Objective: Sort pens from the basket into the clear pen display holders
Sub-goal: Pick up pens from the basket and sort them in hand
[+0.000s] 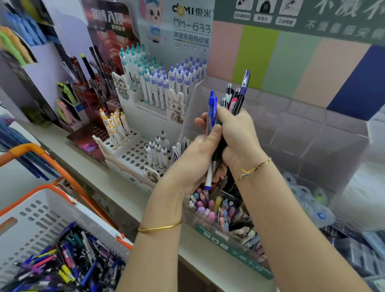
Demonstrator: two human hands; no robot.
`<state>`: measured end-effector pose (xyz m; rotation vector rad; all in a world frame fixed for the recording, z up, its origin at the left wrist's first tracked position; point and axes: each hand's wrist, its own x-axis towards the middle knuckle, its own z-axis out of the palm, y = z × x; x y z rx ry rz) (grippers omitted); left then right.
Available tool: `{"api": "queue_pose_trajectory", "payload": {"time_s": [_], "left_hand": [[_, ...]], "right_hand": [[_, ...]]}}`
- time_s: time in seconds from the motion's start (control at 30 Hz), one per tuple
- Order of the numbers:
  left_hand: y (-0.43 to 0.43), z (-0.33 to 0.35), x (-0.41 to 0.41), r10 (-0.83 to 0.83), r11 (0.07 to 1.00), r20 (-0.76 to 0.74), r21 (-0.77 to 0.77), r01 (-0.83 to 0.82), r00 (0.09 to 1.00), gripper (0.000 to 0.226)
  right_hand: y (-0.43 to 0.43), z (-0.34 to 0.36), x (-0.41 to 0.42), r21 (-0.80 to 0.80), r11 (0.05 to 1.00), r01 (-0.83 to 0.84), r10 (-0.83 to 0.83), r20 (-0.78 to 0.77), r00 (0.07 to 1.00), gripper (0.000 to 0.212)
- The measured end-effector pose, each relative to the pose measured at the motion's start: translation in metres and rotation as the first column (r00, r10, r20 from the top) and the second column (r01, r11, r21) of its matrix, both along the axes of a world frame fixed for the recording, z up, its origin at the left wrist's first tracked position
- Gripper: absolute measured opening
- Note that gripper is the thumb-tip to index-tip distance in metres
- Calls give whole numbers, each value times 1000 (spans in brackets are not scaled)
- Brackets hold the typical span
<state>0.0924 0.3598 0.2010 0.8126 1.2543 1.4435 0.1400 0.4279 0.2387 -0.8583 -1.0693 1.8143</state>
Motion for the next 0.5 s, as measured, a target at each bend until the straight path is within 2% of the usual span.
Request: {"api": "queue_pose_trajectory", "payload": {"time_s": [0.13, 0.27, 0.37, 0.47, 0.5], "left_hand": [[-1, 5, -4, -79, 997, 110, -16, 81, 991, 52], [-4, 6, -5, -60, 997, 186, -32, 67, 981, 50], [-9, 5, -10, -42, 999, 252, -9, 46, 967, 41], [-20, -4, -12, 55, 998, 397, -51, -38, 916, 48], [-22, -6, -9, 126, 992, 487, -70, -105, 864, 50]], "right_hand": [[2, 2, 4, 30, 993, -117, 116, 4, 993, 21], [1, 4, 0, 82, 968, -237, 238, -2, 971, 17], [1, 5, -7, 93, 987, -135, 137, -19, 990, 25], [8, 7, -9, 247, 968, 40, -35, -22, 999, 30], [8, 7, -8, 309, 947, 85, -78, -33, 996, 31]]}}
